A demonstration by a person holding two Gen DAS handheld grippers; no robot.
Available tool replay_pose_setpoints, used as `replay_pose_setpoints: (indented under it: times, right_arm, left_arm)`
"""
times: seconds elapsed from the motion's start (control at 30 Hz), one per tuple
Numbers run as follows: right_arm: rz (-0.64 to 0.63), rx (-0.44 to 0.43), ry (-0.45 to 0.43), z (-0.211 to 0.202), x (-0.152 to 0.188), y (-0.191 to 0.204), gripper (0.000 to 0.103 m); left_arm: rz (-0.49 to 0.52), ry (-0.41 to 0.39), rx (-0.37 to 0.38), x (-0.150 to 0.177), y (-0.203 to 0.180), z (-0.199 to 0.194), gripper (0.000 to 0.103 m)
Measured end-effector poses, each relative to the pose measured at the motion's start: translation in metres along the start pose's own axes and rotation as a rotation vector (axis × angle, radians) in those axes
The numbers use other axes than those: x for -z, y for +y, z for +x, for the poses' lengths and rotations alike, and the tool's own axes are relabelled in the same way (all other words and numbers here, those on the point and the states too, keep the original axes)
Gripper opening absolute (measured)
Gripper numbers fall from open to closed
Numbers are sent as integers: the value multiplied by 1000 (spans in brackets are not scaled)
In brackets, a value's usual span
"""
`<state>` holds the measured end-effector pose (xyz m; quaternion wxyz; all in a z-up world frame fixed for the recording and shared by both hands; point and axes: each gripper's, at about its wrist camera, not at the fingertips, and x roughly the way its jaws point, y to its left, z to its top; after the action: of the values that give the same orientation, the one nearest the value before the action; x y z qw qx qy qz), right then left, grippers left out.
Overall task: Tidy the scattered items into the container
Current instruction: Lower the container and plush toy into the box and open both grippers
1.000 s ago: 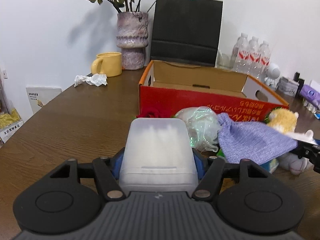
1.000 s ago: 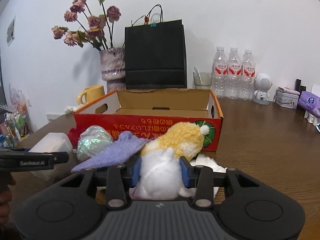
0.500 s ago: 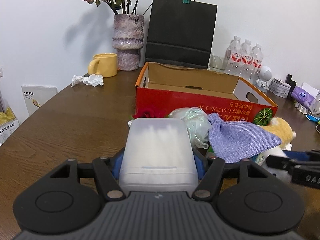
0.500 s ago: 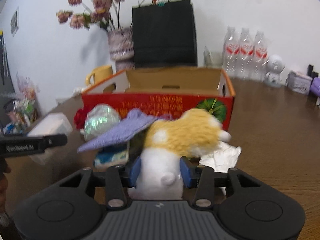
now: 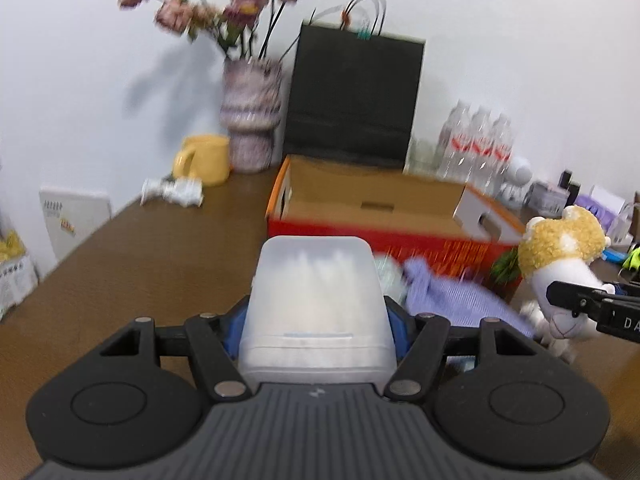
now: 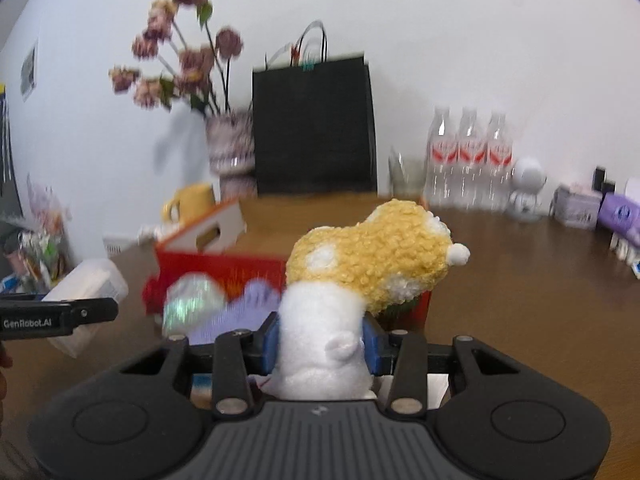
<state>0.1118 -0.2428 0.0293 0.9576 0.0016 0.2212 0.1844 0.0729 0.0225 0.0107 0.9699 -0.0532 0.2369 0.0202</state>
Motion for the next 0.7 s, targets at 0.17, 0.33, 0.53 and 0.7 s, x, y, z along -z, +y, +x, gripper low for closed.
replay_pose_setpoints:
  times: [0.17, 0.33, 0.53, 0.7]
  right_arm:
    - [21, -4, -50, 17, -45, -10, 40]
    - [67, -19, -21, 74, -83, -8, 40]
    - [103, -9, 84, 160, -97, -16, 40]
    - [106, 3, 205, 208, -83, -30, 41]
  left_arm:
    - [21, -74, 40, -49, -14, 14, 67]
    - [1, -83, 43, -89, -31, 64, 67]
    - [-9, -5, -9, -103, -37, 147, 67]
    - [25, 103, -30, -96, -32, 200, 67]
